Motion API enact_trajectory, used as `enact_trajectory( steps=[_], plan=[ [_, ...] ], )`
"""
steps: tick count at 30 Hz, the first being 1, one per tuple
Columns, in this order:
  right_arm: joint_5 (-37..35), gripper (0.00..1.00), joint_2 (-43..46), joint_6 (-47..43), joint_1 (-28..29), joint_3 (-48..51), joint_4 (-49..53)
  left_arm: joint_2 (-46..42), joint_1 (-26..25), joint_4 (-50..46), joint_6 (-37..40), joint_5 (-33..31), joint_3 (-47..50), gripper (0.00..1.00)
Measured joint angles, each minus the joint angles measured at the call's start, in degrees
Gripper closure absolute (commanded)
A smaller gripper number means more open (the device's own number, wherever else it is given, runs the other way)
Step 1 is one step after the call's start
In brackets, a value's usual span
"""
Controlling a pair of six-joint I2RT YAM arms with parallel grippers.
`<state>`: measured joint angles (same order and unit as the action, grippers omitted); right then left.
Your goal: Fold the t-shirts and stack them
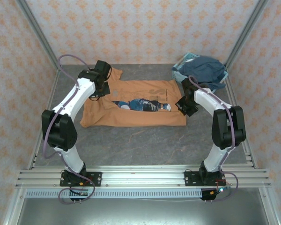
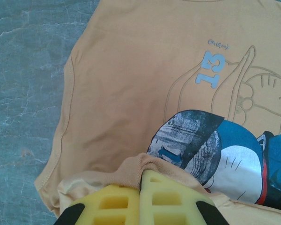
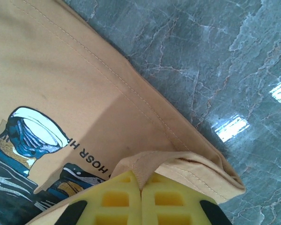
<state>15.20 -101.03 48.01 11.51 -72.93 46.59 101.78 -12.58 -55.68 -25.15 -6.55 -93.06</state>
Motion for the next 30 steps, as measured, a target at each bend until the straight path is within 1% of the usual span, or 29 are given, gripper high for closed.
enact_trajectory(
  steps=[7,21,28,29,30],
  plan=[
    [0.0,1.0,-1.7,0.0,0.0,-2.1,-0.5,3.4,1.0,0.0,1.3,-0.2,-1.8,1.0],
    [-0.5,1.0,-7.0,-0.7,-0.2,-5.0,-1.9,6.9,2.9,0.0,2.0,-0.3,-3.3,1.0],
    [-0.5,1.0,-9.3,-1.7,-0.8,-7.0,-2.3,11.2,3.8,0.0,3.1,0.1,-6.6,1.0],
    [-0.5,1.0,-9.4,-1.8,-0.9,-7.1,-2.3,12.0,4.0,0.0,3.2,0.2,-7.0,0.99],
    [-0.4,0.95,-9.5,-2.0,-1.0,-7.3,-2.4,12.6,4.2,-0.2,3.3,0.3,-7.4,0.93]
  ],
)
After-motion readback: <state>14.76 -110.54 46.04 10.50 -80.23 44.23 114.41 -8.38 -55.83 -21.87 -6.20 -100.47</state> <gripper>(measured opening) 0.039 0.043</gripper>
